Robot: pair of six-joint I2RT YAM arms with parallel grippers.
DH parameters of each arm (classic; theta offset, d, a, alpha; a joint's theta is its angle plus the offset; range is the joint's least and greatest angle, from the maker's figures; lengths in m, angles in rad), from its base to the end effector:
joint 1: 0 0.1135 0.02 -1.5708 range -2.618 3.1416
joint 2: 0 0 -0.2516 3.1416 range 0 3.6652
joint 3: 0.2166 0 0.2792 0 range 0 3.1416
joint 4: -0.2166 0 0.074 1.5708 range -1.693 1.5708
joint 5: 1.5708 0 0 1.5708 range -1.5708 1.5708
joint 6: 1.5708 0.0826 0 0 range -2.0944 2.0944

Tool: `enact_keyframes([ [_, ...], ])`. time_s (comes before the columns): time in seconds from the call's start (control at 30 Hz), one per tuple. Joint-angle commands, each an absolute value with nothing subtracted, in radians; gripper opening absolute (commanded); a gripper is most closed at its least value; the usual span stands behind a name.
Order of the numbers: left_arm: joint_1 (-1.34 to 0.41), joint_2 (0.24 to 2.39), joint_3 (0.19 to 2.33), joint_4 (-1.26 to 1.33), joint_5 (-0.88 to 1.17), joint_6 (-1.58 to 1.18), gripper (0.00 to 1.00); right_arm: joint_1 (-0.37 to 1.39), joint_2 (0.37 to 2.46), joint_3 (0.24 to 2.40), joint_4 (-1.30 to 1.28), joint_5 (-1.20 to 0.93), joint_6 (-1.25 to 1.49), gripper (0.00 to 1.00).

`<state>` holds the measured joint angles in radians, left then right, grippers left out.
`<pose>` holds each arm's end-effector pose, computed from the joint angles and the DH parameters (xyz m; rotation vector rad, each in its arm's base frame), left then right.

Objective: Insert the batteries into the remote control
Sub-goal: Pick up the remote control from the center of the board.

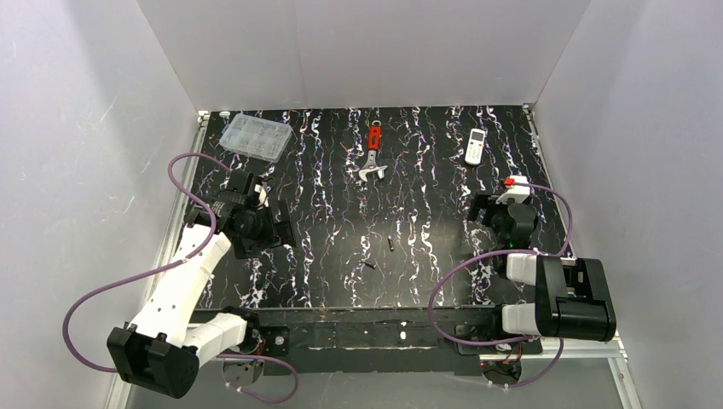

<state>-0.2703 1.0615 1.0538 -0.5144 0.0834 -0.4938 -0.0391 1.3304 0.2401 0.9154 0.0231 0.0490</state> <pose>0.2930 -0.0883 0.3131 -0.1871 2.1303 -0.5437 0.2932 -0.0134 0.1166 0.0938 1.7431 -0.0129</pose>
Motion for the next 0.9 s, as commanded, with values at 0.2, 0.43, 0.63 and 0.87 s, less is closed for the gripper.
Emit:
enact_keyframes([
  [0.2, -0.266, 1.066, 1.057, -0.609, 0.080, -0.497, 0.98, -0.041, 1.325, 0.274, 0.951, 0.032, 0.050, 0.98],
  [0.43, -0.267, 1.041, 1.070, -0.604, 0.053, -0.494, 0.98, -0.041, 1.276, 0.376, 0.739, 0.008, 0.037, 0.98],
  [0.63, -0.266, 1.038, 1.081, -0.605, 0.028, -0.505, 0.98, -0.041, 1.200, 0.465, 0.562, 0.058, 0.064, 0.98],
  [0.87, -0.266, 1.026, 1.051, -0.614, 0.040, -0.516, 0.98, -0.041, 1.305, 0.869, 0.127, 0.119, 0.200, 0.98],
])
